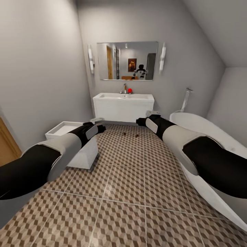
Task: Take the four mousetraps from the cabinet in the bathroom and place them on the bathroom floor. Make sure all four end up on the same floor surface, and ensure that at least two of them are either under or directly next to the same bathroom sink.
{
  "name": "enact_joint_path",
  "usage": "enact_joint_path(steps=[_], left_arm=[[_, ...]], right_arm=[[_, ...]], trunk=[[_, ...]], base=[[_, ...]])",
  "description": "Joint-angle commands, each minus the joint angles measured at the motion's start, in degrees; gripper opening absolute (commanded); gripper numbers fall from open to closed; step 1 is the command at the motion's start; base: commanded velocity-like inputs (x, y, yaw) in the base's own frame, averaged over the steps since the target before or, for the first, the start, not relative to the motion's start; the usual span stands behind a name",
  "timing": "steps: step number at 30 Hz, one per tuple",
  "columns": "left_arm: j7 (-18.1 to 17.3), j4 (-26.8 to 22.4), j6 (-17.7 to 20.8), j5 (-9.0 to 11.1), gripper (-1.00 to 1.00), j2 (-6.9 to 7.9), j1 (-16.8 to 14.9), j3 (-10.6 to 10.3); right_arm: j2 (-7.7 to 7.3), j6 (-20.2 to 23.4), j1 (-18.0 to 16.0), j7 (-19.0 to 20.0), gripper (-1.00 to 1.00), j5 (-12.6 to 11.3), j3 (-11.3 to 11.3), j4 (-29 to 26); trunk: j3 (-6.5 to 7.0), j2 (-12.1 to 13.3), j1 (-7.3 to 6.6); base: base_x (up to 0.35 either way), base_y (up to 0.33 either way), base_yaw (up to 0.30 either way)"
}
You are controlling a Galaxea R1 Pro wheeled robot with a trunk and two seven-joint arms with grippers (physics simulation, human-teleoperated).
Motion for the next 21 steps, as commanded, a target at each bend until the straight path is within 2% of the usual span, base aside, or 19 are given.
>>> enact_joint_path(steps=[1, 21], left_arm=[[0.22, -0.02, 0.24, 0.47, 1.0, -0.02, -0.04, -0.49], [0.22, 0.08, 0.57, 0.5, 1.0, -0.45, -0.04, -0.49]], right_arm=[[0.02, 0.14, -0.08, -0.13, 1.0, -0.5, 0.47, 0.09], [0.02, 0.05, 0.0, -0.1, 1.0, -0.58, 0.46, 0.77]], trunk=[[0.05, 0.38, -0.23], [2.46, 8.4, -4.62]], base=[[0.0, 0.0, 0.194], [0.0, 0.0, 0.223]])
